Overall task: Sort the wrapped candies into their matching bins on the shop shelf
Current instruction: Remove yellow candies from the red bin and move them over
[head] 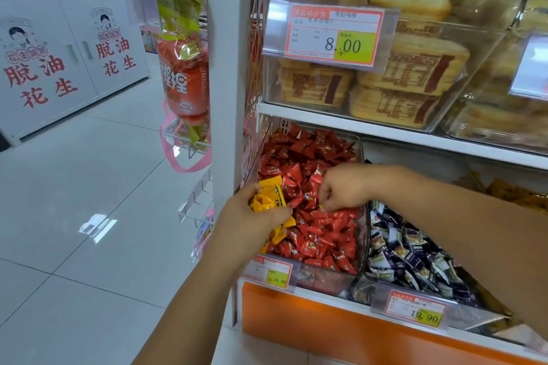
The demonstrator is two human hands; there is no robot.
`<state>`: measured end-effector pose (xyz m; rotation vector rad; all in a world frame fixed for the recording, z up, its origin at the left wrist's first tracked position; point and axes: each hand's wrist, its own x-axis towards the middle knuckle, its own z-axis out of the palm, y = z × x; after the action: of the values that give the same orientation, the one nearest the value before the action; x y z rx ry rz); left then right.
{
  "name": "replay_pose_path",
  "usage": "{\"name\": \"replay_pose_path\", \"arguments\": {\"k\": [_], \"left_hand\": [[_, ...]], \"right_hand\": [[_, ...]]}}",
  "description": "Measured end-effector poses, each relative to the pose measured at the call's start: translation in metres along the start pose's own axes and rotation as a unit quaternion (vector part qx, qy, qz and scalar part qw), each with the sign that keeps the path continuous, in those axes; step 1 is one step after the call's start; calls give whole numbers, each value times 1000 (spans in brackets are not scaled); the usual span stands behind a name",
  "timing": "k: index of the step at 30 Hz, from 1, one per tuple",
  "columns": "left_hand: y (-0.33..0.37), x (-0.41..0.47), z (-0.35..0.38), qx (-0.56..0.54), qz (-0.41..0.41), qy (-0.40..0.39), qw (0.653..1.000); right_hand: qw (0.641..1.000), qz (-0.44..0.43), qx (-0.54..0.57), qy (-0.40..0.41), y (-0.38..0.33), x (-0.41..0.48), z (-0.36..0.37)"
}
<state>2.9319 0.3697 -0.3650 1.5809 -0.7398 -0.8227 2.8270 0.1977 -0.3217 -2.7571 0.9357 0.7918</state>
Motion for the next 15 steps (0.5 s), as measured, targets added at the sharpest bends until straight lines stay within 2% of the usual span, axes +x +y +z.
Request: {"name": "replay_pose_path", "arguments": {"k": [2, 5, 8, 11, 15], "left_hand": [[-2, -1, -1, 8, 1, -3, 1000], [-3, -1, -3, 22, 2, -2, 1000], [-3, -1, -4, 24, -8, -4, 1000], [-3, 0, -4, 23, -12, -5, 1000], [-2, 0, -3, 11, -12, -11, 1000]], "right_hand": [[995, 32, -94, -32, -4, 7, 10], [994, 42, -104, 4, -4, 16, 21], [996, 30, -16, 86, 2, 15, 23], [986, 13, 111, 125, 8, 10, 18], [939, -20, 293, 178, 14, 4, 8]]}}
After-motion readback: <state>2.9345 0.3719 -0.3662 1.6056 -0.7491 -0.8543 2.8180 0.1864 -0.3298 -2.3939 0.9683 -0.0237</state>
